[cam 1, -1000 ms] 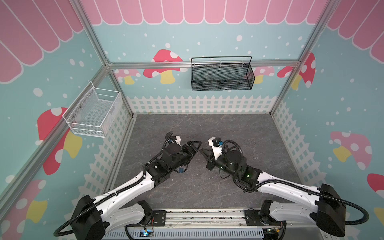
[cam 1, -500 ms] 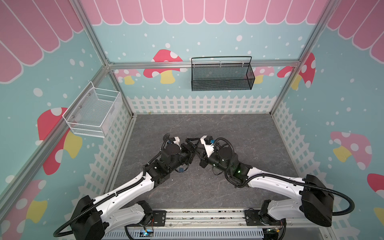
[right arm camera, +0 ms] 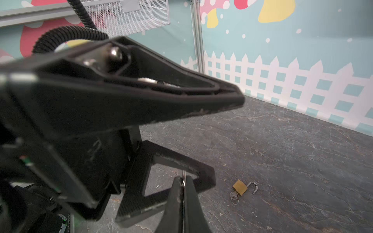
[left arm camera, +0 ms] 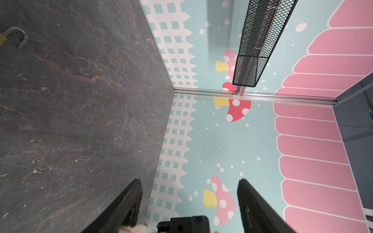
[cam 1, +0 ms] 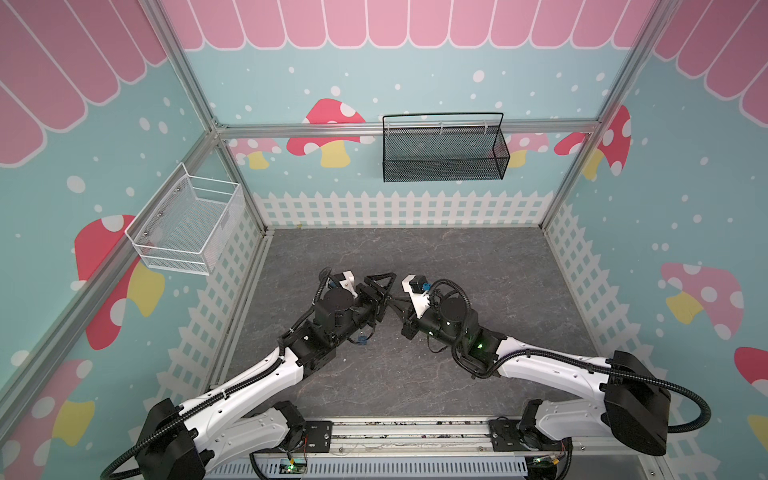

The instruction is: Unlock with the key

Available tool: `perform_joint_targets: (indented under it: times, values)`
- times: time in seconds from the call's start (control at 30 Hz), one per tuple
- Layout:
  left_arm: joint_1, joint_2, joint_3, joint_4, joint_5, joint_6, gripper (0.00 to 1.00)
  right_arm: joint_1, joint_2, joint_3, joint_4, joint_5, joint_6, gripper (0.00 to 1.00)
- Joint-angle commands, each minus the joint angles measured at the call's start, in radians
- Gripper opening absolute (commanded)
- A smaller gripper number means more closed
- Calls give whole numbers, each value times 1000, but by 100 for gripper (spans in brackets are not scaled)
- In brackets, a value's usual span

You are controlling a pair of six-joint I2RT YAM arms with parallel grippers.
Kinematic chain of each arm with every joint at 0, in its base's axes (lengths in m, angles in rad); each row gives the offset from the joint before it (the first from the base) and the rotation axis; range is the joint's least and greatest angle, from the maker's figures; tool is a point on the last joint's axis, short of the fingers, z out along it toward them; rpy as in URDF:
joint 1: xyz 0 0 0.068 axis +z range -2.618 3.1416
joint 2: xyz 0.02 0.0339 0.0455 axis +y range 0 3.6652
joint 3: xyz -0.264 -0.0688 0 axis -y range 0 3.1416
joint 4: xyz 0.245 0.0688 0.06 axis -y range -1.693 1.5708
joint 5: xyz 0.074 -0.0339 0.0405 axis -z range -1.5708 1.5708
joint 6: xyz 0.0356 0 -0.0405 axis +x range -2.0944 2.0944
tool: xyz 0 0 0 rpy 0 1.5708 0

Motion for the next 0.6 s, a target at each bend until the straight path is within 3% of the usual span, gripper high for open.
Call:
perform_joint_targets:
  times: [0.0, 0.57]
  values:
    - [9, -16, -17, 7, -31, -20, 67, -2, -35, -12, 16, 21, -31, 0]
    - [16, -28, -24, -23, -39, -19, 43, -2, -52, -24, 6, 34, -69, 0]
